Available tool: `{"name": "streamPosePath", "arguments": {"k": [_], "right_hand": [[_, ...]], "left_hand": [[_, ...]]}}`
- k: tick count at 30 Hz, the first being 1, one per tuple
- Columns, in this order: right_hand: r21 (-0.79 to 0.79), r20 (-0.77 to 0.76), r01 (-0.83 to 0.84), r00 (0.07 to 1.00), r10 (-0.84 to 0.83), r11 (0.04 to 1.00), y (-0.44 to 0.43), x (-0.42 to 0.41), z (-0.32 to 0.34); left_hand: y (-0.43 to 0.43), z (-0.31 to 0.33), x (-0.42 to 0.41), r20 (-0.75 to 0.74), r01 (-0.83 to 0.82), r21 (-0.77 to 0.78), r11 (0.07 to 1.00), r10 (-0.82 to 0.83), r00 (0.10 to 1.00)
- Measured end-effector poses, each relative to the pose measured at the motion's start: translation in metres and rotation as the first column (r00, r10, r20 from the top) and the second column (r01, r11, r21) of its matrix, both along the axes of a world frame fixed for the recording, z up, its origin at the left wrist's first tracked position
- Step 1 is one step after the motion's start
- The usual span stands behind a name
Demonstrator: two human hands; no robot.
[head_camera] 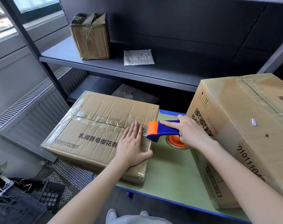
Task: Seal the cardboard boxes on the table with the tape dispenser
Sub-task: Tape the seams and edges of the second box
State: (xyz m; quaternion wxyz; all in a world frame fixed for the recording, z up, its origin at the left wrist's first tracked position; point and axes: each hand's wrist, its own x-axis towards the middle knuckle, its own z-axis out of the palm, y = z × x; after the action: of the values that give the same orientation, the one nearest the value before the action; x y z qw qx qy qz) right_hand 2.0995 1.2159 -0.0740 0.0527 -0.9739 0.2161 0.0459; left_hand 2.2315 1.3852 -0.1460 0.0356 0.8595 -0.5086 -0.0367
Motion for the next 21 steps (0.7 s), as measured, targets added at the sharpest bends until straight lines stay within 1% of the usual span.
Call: {"name": "streamPosePath", "arguments": {"k": [6, 9, 21], "right_hand": [[0.015, 0.04, 0.036, 0.999, -0.037, 0.999, -0.01, -0.023, 0.005], [0.026, 0.024, 0.069, 0.997, -0.069, 0.997, -0.016, -0.037, 0.008], [0.052, 0.021, 0.051, 0.998, -0.052, 0.997, -0.013, -0.043, 0.006]], "left_hand": [[-0.002, 0.0, 0.0, 0.004, -0.005, 0.017, 1.0, 0.005, 1.0], [-0.002, 0.0, 0.0, 0.009, -0.005, 0.026, 1.0, 0.005, 1.0], [0.001, 0.002, 0.0, 0.019, 0.0, 0.019, 1.0, -0.001, 1.0]]}}
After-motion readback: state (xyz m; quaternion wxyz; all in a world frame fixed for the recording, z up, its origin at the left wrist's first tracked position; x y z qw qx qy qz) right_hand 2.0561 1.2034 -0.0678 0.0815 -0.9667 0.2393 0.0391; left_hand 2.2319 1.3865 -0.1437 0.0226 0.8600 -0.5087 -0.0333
